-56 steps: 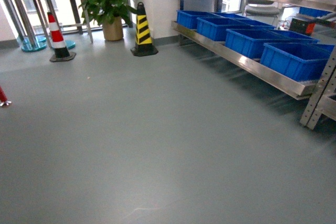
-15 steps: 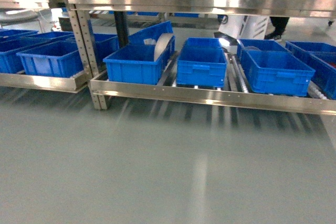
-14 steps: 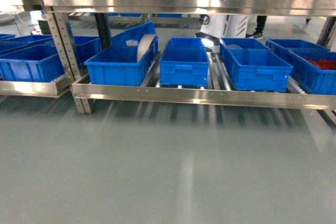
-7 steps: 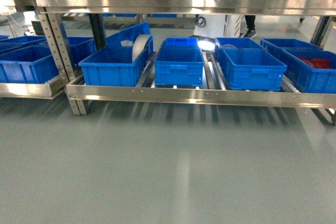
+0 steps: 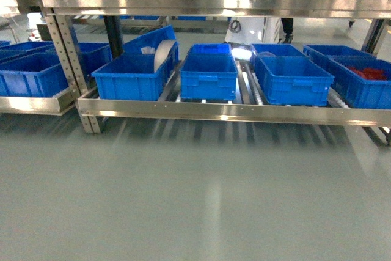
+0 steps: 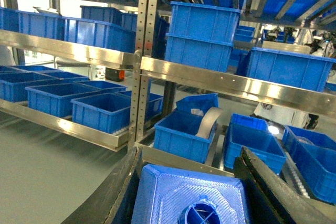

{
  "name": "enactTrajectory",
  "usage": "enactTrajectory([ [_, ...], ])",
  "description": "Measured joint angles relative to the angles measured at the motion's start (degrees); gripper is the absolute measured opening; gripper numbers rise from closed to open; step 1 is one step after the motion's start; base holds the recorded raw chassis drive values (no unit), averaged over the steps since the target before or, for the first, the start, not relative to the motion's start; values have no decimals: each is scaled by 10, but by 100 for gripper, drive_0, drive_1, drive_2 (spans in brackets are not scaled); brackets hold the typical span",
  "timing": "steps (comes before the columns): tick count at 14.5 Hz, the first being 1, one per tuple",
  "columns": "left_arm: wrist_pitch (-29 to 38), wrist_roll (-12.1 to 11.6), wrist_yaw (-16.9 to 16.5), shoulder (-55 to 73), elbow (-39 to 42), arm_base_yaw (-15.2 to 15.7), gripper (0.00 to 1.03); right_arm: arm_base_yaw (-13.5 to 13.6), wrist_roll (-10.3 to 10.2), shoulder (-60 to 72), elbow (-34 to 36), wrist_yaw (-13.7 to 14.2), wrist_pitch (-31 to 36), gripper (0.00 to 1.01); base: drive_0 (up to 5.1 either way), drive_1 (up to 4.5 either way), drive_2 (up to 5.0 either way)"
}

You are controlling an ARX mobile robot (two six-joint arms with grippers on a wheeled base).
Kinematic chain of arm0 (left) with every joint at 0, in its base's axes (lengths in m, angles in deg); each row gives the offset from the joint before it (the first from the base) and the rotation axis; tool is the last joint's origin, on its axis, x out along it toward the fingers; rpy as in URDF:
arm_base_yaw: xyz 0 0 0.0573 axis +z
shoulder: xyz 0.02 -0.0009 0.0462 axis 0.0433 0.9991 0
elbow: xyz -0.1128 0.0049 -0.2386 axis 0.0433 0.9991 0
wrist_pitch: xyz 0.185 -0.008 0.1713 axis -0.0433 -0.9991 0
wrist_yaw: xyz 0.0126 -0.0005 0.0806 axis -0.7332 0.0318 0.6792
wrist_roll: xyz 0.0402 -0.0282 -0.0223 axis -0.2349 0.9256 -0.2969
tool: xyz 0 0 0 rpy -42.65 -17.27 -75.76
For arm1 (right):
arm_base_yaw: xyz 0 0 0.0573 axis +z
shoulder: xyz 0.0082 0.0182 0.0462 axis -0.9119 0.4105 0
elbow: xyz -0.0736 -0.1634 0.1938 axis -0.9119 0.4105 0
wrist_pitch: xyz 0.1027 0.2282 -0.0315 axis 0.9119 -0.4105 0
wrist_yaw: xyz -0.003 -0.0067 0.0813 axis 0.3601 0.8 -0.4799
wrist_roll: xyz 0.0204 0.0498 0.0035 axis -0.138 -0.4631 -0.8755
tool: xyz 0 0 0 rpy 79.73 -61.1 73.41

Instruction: Sort blue parts and orange caps into right shelf containers

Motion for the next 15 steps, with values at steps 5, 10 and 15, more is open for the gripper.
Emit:
enactTrajectory([
  [5, 1, 0, 0, 0, 0, 0, 47, 0, 0, 0, 0, 0, -1, 44, 0, 0, 0],
  [10, -2, 0, 2, 0, 0, 2, 47, 0, 0, -1, 0, -1, 1, 44, 0, 0, 0],
  [15, 2, 0, 2, -3, 0, 2, 47, 0, 0, 0, 0, -2, 1, 44, 0, 0, 0],
])
